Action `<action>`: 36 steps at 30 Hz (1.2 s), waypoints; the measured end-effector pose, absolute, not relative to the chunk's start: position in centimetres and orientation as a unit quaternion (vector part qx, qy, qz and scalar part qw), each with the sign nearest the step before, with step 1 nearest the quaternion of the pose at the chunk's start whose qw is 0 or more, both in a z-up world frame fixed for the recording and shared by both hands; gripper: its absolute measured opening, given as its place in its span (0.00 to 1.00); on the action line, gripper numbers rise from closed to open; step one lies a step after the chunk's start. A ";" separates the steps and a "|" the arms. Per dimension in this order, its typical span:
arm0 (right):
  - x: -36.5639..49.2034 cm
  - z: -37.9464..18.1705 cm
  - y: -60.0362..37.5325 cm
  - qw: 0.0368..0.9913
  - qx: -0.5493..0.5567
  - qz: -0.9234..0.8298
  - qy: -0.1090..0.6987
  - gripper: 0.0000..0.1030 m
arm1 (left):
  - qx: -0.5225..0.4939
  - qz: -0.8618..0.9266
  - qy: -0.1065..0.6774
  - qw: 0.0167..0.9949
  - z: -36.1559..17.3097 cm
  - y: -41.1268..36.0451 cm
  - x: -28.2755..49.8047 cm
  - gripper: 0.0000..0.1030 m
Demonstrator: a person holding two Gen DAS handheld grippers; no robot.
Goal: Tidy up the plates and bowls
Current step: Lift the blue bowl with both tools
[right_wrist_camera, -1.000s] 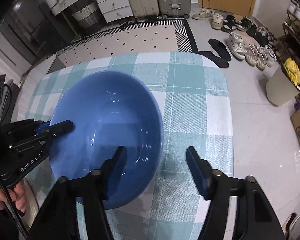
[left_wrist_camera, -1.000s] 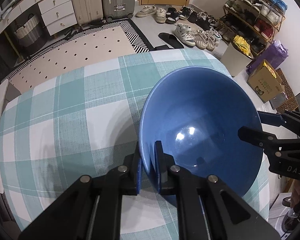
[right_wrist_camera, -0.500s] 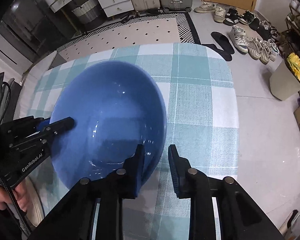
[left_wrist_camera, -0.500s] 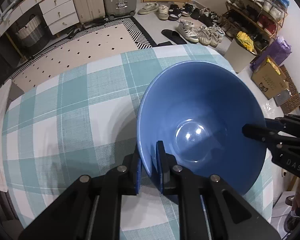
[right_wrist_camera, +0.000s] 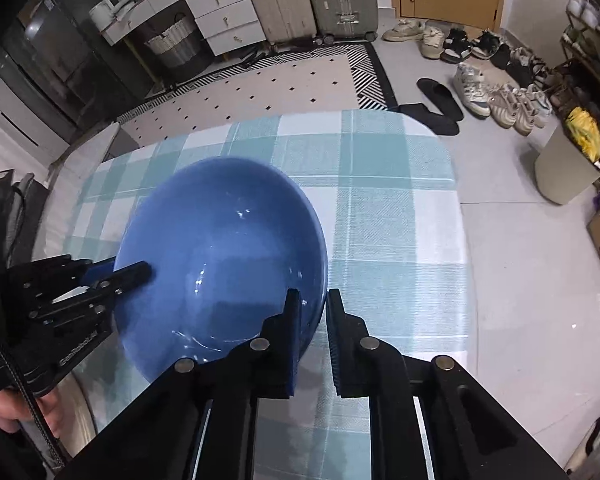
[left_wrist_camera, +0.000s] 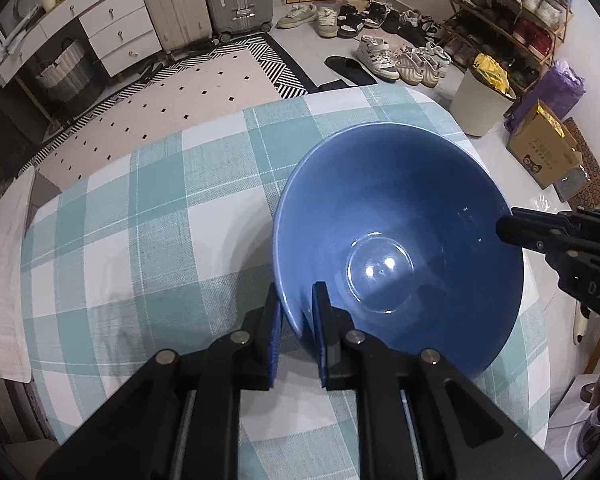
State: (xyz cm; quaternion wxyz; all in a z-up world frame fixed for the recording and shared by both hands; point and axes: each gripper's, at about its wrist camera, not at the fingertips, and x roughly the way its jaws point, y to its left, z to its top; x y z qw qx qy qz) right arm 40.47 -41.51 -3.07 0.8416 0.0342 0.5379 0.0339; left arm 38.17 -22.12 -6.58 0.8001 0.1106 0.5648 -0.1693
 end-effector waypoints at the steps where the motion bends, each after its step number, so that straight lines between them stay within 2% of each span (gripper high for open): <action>1: 40.4 -3.1 -41.5 0.839 0.035 0.033 0.541 0.12 | 0.114 -0.168 0.564 0.800 -6.6 -22.1 38.1 0.12; 12: 41.4 -5.6 -40.0 0.815 0.025 0.031 0.578 0.12 | 0.106 -0.169 0.576 0.793 -7.7 -21.5 38.1 0.15; 21: 41.5 -5.8 -39.1 0.837 -0.027 0.020 0.546 0.13 | 0.106 -0.176 0.582 0.787 -8.3 -21.3 38.2 0.15; 26: 41.7 -5.7 -39.8 0.830 0.006 0.038 0.556 0.13 | 0.102 -0.180 0.581 0.787 -8.1 -21.3 38.2 0.15; 33: 41.5 -5.2 -39.6 0.842 -0.030 0.021 0.539 0.10 | 0.119 -0.190 0.567 0.793 -6.8 -21.9 37.4 0.14; 36: 41.4 -4.9 -40.7 0.837 0.014 0.037 0.547 0.09 | 0.109 -0.194 0.577 0.786 -6.6 -21.5 37.5 0.14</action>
